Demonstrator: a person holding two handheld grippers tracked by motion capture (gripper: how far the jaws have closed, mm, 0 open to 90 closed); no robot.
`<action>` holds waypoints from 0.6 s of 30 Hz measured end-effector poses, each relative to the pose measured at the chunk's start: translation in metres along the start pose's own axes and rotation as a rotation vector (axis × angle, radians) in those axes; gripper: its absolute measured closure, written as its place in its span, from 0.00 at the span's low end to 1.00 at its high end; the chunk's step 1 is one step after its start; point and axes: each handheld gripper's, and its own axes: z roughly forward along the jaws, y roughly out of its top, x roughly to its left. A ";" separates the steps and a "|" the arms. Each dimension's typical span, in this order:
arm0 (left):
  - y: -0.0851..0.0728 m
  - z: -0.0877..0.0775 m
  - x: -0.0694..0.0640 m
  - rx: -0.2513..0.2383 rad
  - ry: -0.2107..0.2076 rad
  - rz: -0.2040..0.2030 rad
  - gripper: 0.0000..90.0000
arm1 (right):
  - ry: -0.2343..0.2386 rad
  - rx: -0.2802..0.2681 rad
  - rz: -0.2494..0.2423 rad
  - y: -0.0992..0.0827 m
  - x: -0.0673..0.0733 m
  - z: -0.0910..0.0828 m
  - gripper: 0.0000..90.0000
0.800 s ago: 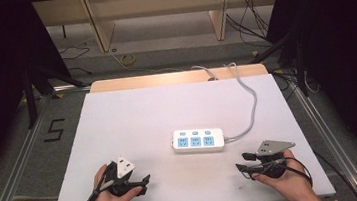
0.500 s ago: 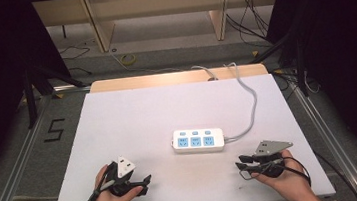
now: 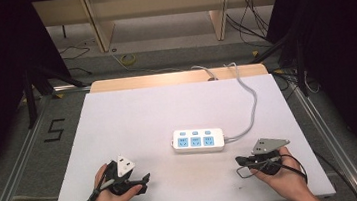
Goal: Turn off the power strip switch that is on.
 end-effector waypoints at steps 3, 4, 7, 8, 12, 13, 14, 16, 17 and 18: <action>0.000 0.000 0.000 0.000 -0.002 -0.001 0.18 | 0.003 0.004 0.002 0.001 0.000 0.001 1.00; 0.000 0.000 0.000 0.001 -0.003 -0.001 0.19 | 0.005 0.006 -0.003 0.003 0.001 0.001 1.00; 0.000 0.000 0.000 0.001 -0.003 -0.001 0.19 | 0.007 0.011 -0.012 0.005 0.002 0.002 1.00; 0.000 0.000 0.000 0.001 -0.002 -0.001 0.19 | 0.006 0.012 -0.012 0.006 0.003 0.003 1.00; 0.000 0.000 0.000 0.002 -0.002 0.001 0.19 | 0.005 0.016 -0.021 0.009 0.004 0.005 1.00; 0.000 0.000 0.000 0.002 -0.003 -0.001 0.18 | 0.007 0.021 -0.021 0.010 0.004 0.006 1.00; 0.000 0.000 -0.001 -0.002 -0.002 -0.005 0.19 | 0.009 0.024 -0.024 0.011 0.004 0.007 1.00; 0.000 0.000 -0.001 -0.002 -0.001 -0.005 0.19 | 0.009 0.025 -0.025 0.013 0.005 0.008 1.00; 0.000 0.001 -0.001 -0.004 -0.001 -0.008 0.18 | 0.008 0.023 -0.027 0.014 0.005 0.008 1.00; 0.000 0.001 0.000 -0.003 0.000 -0.008 0.19 | 0.009 0.023 -0.028 0.015 0.005 0.008 1.00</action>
